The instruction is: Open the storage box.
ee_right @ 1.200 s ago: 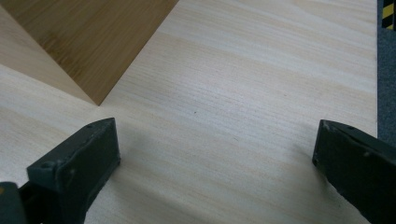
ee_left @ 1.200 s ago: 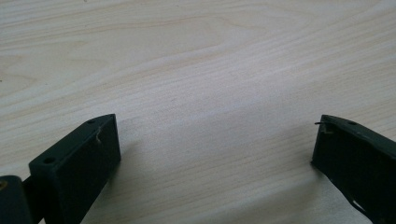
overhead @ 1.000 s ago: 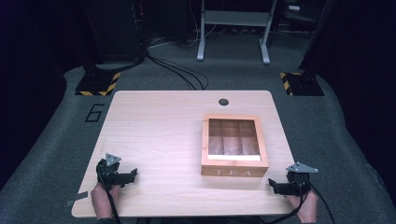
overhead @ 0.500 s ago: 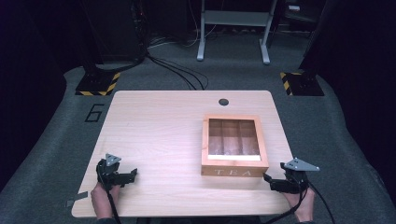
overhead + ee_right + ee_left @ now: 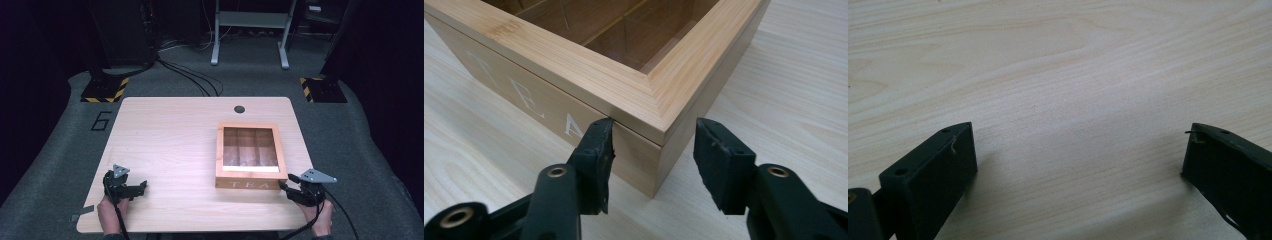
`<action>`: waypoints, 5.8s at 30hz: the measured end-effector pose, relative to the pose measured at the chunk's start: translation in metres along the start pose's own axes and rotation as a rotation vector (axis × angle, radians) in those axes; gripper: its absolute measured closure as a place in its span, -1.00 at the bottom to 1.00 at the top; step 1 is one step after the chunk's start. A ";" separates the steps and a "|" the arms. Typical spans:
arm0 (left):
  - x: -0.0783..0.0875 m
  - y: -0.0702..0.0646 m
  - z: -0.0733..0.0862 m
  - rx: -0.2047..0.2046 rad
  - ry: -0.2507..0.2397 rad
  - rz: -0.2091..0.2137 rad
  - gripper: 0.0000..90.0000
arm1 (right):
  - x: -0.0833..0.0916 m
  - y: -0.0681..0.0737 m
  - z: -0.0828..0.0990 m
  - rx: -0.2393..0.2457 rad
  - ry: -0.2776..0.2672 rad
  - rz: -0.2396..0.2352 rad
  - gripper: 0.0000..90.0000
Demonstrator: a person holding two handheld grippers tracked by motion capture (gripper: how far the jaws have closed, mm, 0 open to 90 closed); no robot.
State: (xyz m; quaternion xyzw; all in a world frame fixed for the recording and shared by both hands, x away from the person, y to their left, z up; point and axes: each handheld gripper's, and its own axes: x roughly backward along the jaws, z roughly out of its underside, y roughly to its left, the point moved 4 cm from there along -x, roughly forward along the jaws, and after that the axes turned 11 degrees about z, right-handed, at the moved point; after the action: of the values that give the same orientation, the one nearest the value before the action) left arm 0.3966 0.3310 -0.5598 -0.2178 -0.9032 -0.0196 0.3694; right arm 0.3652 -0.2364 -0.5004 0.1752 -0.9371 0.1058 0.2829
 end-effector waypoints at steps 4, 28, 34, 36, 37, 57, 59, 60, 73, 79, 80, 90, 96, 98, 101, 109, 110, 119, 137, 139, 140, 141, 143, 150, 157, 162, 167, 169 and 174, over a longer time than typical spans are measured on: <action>0.000 0.000 0.000 0.000 0.000 0.000 -0.98 | 0.000 0.002 0.000 0.016 -0.013 -0.001 0.20; 0.000 0.000 0.000 0.000 0.000 0.000 -0.98 | 0.005 0.005 -0.013 0.041 -0.074 0.053 0.12; 0.000 0.000 0.000 0.000 0.000 0.000 -0.98 | 0.007 0.005 -0.029 0.060 -0.106 0.082 0.00; 0.000 0.000 0.000 0.000 0.001 0.000 -0.98 | 0.007 0.004 -0.034 0.058 -0.113 0.084 -0.04; 0.000 0.000 0.000 0.000 0.000 0.000 -0.98 | 0.007 0.003 -0.037 0.066 -0.115 0.086 -0.06; 0.000 0.000 0.000 0.000 0.000 0.000 -0.98 | 0.002 -0.005 -0.073 0.061 -0.202 0.128 -0.12; 0.000 0.000 0.000 0.000 0.000 0.000 -0.98 | 0.002 -0.006 -0.075 0.064 -0.211 0.129 -0.11; 0.000 0.000 0.000 0.000 0.000 0.000 -0.98 | 0.001 -0.007 -0.078 0.055 -0.216 0.135 -0.09; 0.000 0.000 0.000 0.000 0.000 0.000 -0.98 | -0.003 -0.015 -0.092 0.057 -0.245 0.158 0.06; 0.000 0.000 0.000 0.001 -0.001 0.001 -0.98 | -0.005 -0.017 -0.098 0.048 -0.264 0.168 0.12; 0.000 0.000 0.000 0.001 0.000 0.001 -0.98 | -0.004 -0.018 -0.100 0.053 -0.268 0.176 0.17; 0.000 0.000 0.000 0.001 -0.001 0.001 -0.98 | -0.005 -0.025 -0.109 0.023 -0.282 0.160 0.25; 0.000 0.000 0.000 0.002 -0.001 0.002 -0.98 | -0.006 -0.029 -0.116 0.018 -0.285 0.150 0.28; 0.000 0.000 0.000 0.002 -0.002 0.002 -0.98 | -0.006 -0.030 -0.118 0.013 -0.282 0.149 0.29; 0.000 0.000 0.000 0.002 -0.002 0.002 -0.98 | -0.006 -0.032 -0.122 0.016 -0.279 0.144 0.30; 0.000 0.000 0.000 0.002 -0.002 0.002 -0.98 | -0.007 -0.037 -0.132 0.019 -0.267 0.134 0.32; 0.000 0.000 0.000 0.001 0.000 0.002 -0.98 | -0.006 -0.037 -0.133 0.020 -0.261 0.133 0.32; 0.000 0.000 0.000 0.002 -0.001 0.003 -0.98 | -0.008 -0.044 -0.148 0.028 -0.230 0.112 0.32; 0.000 0.000 0.000 0.002 -0.001 0.003 -0.98 | -0.013 -0.054 -0.170 0.029 -0.183 0.084 0.34; 0.000 0.000 0.000 0.001 0.000 0.002 -0.98 | -0.013 -0.055 -0.172 0.028 -0.181 0.080 0.34; 0.000 0.000 0.000 0.002 -0.001 0.003 -0.98 | -0.014 -0.056 -0.173 0.031 -0.179 0.077 0.34; 0.000 0.000 0.000 0.001 0.000 0.002 -0.98 | -0.014 -0.056 -0.174 0.028 -0.175 0.078 0.34; 0.000 0.000 0.000 0.002 -0.001 0.003 -0.98 | -0.014 -0.057 -0.176 0.030 -0.174 0.078 0.34; 0.000 0.000 0.000 0.002 -0.001 0.003 -0.98 | -0.016 -0.060 -0.181 0.022 -0.165 0.072 0.35; 0.000 0.000 0.000 0.002 -0.001 0.003 -0.98 | -0.019 -0.063 -0.187 0.022 -0.157 0.070 0.36; 0.000 0.000 0.000 0.001 0.000 0.001 -0.98 | -0.020 -0.065 -0.190 0.018 -0.152 0.062 0.36; 0.000 0.000 0.000 0.001 0.000 0.002 -0.98 | -0.022 -0.067 -0.194 0.015 -0.144 0.054 0.36; 0.000 0.000 0.000 0.002 -0.001 0.003 -0.98 | -0.023 -0.068 -0.196 0.009 -0.141 0.049 0.36; 0.000 0.000 0.000 0.002 -0.001 0.003 -0.98 | -0.025 -0.070 -0.199 0.011 -0.137 0.047 0.36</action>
State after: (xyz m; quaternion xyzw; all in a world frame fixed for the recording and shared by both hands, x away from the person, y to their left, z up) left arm 0.3964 0.3308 -0.5598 -0.2187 -0.9031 -0.0179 0.3690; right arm 0.5100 -0.2350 -0.3451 0.1617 -0.9574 0.1053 0.2146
